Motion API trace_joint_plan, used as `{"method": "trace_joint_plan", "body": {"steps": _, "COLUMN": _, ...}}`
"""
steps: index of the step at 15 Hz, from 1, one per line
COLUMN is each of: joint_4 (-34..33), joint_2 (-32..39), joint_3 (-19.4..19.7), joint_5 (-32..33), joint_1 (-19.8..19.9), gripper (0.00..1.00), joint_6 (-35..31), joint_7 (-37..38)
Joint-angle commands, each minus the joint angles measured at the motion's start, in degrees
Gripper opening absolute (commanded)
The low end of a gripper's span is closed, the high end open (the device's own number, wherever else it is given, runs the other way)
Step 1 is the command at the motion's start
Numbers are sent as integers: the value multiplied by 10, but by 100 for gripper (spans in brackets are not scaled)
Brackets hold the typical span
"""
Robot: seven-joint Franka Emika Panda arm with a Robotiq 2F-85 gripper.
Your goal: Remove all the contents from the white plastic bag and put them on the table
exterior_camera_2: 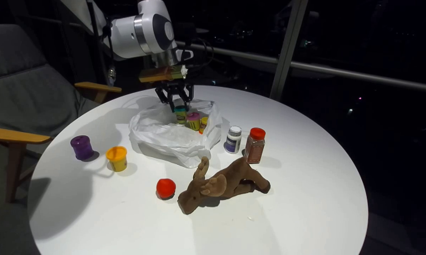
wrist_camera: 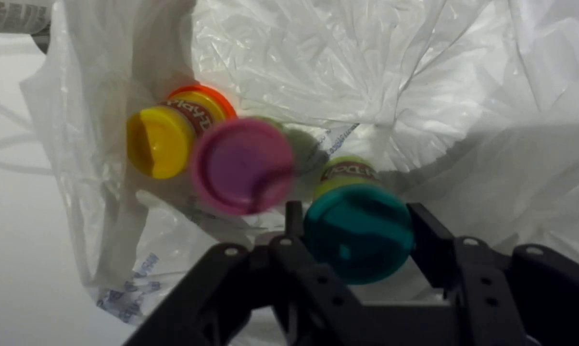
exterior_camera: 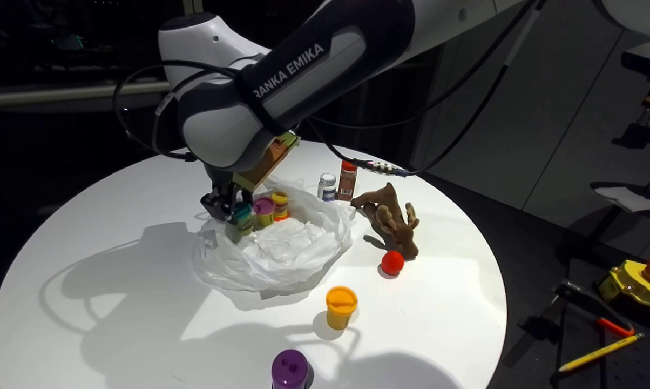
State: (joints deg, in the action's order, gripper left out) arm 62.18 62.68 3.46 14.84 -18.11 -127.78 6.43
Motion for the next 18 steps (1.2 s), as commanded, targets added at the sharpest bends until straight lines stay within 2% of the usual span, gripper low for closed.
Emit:
{"method": "trace_joint_plan", "body": {"steps": 1, "joint_4": 27, "joint_2": -39, "joint_3": 3, "joint_5": -4, "joint_1": 0, "gripper": 31, "joint_6": 6, "joint_7": 17}}
{"method": "trace_joint_plan", "body": {"steps": 6, "joint_4": 110, "joint_2": -120, "joint_3": -8, "joint_5": -25, "joint_1": 12, "gripper": 31, "joint_6": 4, "joint_7": 56}}
{"method": "trace_joint_plan", "body": {"steps": 14, "joint_4": 330, "joint_2": -291, "joint_3": -19, "joint_5": -79, "joint_1": 35, "gripper": 31, "joint_6": 12, "joint_7": 119}}
{"method": "trace_joint_plan", "body": {"steps": 18, "joint_4": 453, "joint_2": -345, "joint_3": -31, "joint_5": -119, "joint_1": 62, "gripper": 31, "joint_6": 9, "joint_7": 113}}
